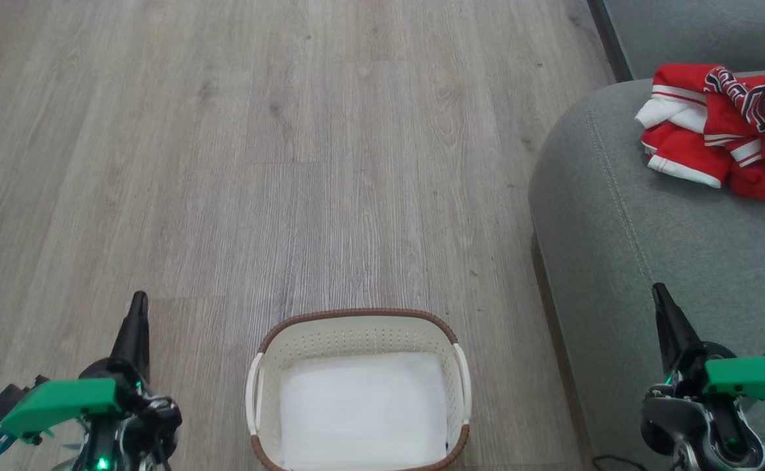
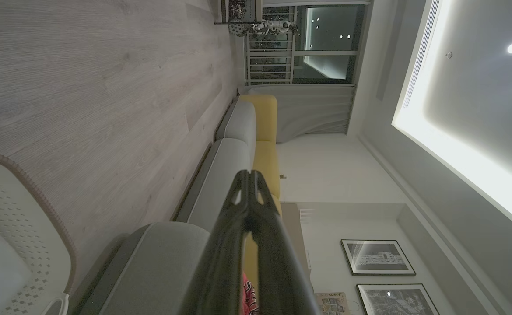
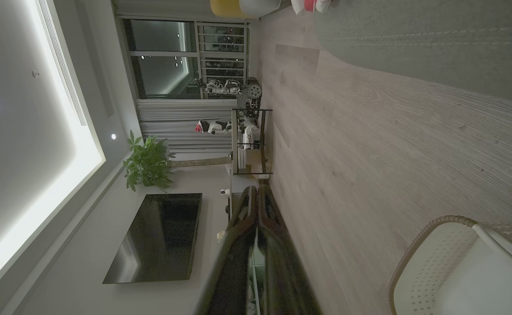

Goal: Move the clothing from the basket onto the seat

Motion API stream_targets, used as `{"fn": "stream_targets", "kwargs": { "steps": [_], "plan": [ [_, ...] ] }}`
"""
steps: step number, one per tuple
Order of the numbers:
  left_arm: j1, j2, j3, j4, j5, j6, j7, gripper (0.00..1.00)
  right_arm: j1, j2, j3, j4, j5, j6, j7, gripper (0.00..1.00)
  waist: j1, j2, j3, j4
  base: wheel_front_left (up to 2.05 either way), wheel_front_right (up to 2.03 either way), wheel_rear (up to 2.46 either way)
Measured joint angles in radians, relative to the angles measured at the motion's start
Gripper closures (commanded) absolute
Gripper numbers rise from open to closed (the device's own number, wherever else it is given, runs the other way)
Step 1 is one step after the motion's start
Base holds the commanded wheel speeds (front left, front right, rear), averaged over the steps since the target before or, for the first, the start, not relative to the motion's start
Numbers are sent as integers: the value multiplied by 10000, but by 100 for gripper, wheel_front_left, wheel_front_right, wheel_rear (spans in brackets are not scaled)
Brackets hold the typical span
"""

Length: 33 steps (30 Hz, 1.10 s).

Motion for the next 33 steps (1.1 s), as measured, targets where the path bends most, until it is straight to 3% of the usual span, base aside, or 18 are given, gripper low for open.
{"fn": "stream_targets", "kwargs": {
  "steps": [33],
  "plan": [
    [0,-2,4,0,0,0,8,100,-1,0,-2,0,0,0,0,100,0,0,0,0,0,0,0]
  ]
}}
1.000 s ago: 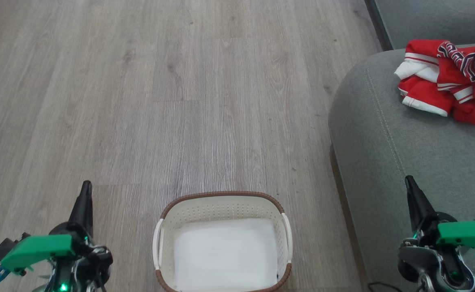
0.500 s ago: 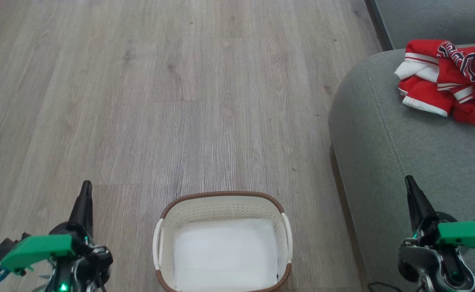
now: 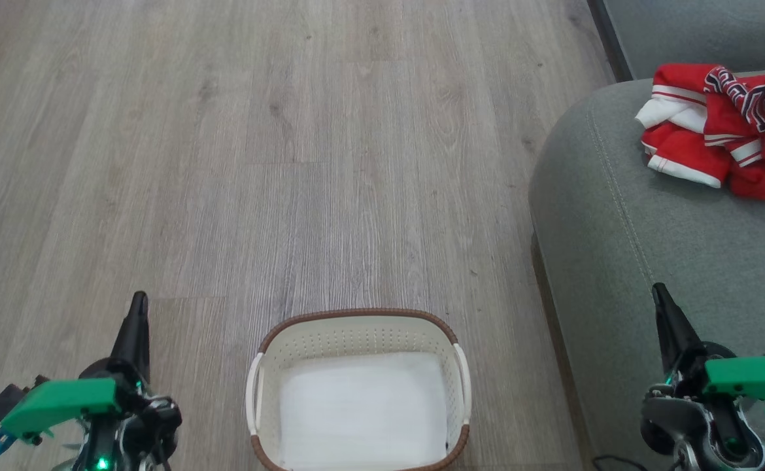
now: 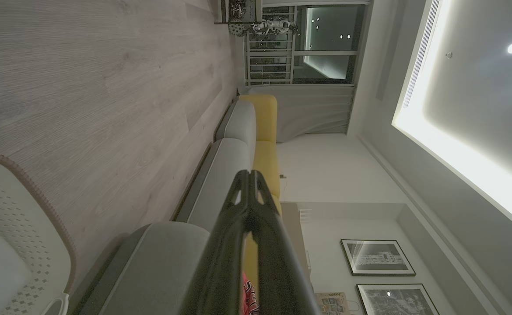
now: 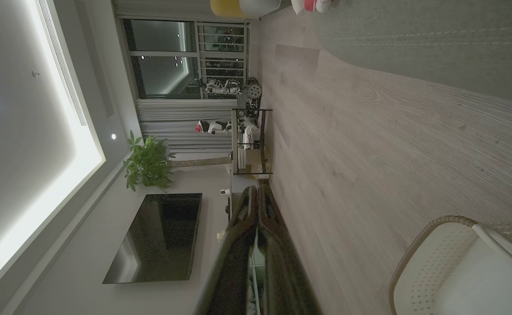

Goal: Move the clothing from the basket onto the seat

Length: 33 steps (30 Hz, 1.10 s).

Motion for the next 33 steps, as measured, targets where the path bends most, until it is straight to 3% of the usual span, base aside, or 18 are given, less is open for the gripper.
{"fn": "stream_targets", "kwargs": {
  "steps": [33],
  "plan": [
    [0,-2,2,0,0,0,0,100,0,0,0,0,0,0,0,100,0,0,0,0,0,0,0]
  ]
}}
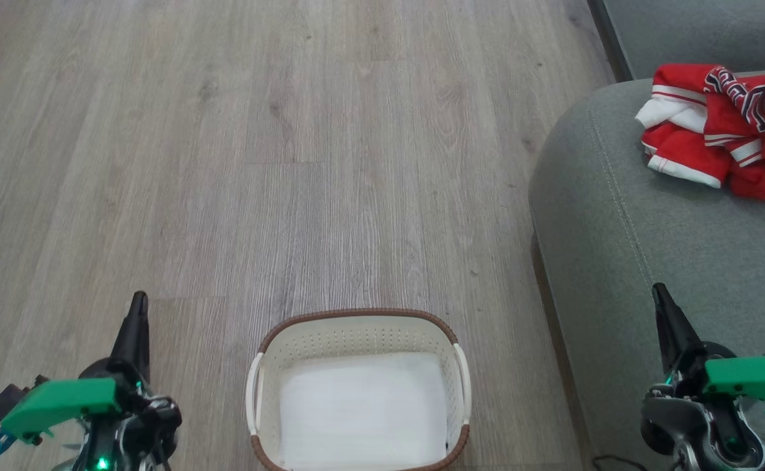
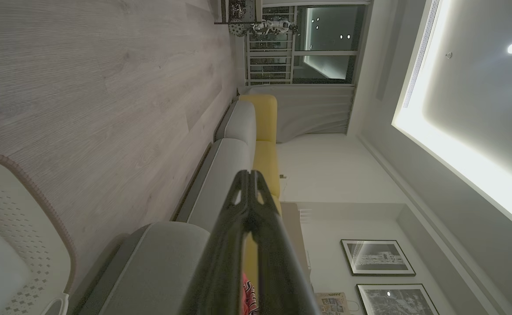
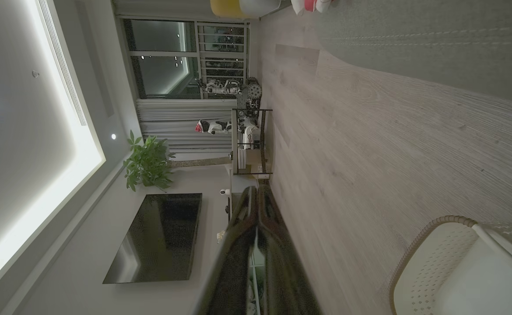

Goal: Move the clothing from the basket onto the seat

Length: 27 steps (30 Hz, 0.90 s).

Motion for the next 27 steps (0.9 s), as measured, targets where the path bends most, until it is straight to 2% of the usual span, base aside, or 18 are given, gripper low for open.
{"fn": "stream_targets", "kwargs": {
  "steps": [27],
  "plan": [
    [0,-2,2,0,0,0,0,100,0,0,0,0,0,0,0,100,0,0,0,0,0,0,0]
  ]
}}
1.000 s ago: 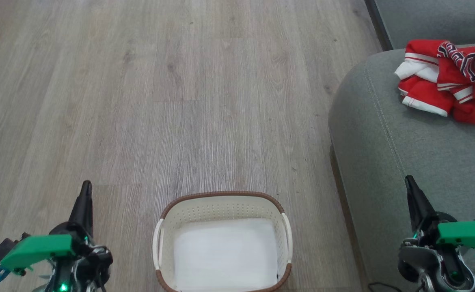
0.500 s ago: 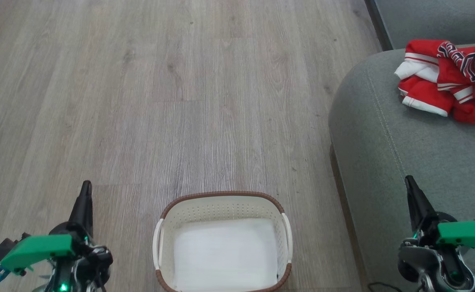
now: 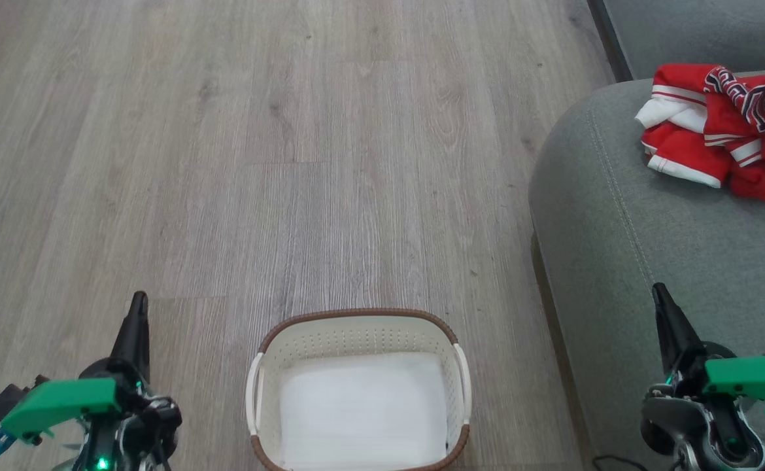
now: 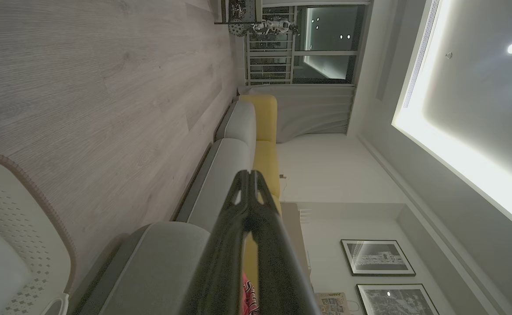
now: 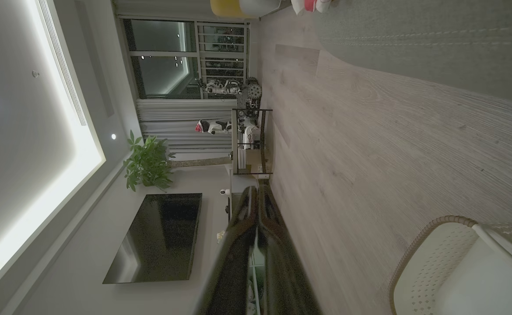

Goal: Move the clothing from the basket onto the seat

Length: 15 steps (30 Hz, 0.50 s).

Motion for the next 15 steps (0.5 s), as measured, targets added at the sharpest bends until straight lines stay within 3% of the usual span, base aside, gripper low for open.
{"fn": "stream_targets", "kwargs": {
  "steps": [15],
  "plan": [
    [0,0,0,0,0,0,0,100,0,0,0,0,0,0,0,100,0,0,0,0,0,0,0]
  ]
}}
